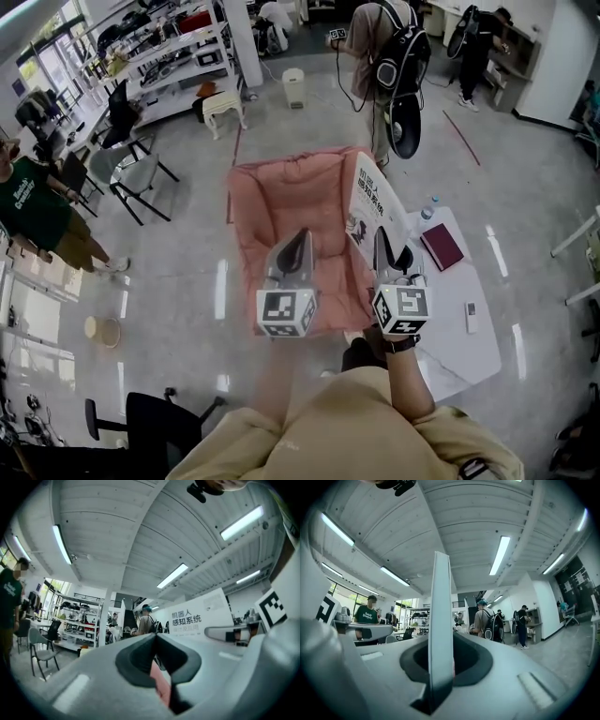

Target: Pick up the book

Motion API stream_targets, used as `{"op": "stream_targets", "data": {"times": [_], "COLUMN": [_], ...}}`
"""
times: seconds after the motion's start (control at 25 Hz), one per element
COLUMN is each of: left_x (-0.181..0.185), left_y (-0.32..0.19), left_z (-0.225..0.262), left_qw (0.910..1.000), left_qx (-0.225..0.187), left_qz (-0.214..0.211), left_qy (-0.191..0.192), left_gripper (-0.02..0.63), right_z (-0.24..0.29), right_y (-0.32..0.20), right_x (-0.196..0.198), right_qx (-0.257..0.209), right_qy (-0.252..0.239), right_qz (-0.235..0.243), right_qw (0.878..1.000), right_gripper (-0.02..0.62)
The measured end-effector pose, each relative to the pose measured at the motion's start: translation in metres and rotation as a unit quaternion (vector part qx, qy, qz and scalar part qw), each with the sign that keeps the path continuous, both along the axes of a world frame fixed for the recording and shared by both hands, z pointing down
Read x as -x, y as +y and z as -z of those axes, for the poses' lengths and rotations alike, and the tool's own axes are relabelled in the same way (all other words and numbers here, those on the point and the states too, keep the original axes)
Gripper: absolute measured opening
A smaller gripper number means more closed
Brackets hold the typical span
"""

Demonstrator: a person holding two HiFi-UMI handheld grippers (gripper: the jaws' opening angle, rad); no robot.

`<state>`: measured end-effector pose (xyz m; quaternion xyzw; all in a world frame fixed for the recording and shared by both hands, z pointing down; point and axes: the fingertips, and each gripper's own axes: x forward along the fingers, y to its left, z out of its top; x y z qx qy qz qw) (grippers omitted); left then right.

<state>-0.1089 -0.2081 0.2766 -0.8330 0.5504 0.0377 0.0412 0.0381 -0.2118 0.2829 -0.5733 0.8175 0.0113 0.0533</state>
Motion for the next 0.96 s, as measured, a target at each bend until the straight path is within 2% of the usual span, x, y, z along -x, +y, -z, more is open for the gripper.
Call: {"op": "stream_targets", "data": {"times": [0.28, 0.6, 0.96], "left_x": [0.008, 0.006, 0.0], "left_y": [0.014, 0.033, 0.034], "left_z": [0.015, -0.01, -0.009], "left_qw": [0.9998, 0.9999, 0.9998], "left_qx": [-0.012, 0.008, 0.014], "left_qz": [0.018, 0.01, 0.004], "left_qy": [0.001, 0.004, 0.015], "left_gripper": [0.002, 0.002, 0.002], "right_z": [0.014, 0.003, 0.006], "right_y": [0.014, 0.032, 0.036], "right_x": [0.008, 0.015, 0.014], "right_qx": [-0.01, 0.0, 0.001], "right_qy": [0.004, 0.015, 0.025], "right_qz": [0.011, 0.015, 0.015], "right_qw": [1.0, 1.0, 1.0], "right_gripper": [0.048, 0.049, 0.048]}}
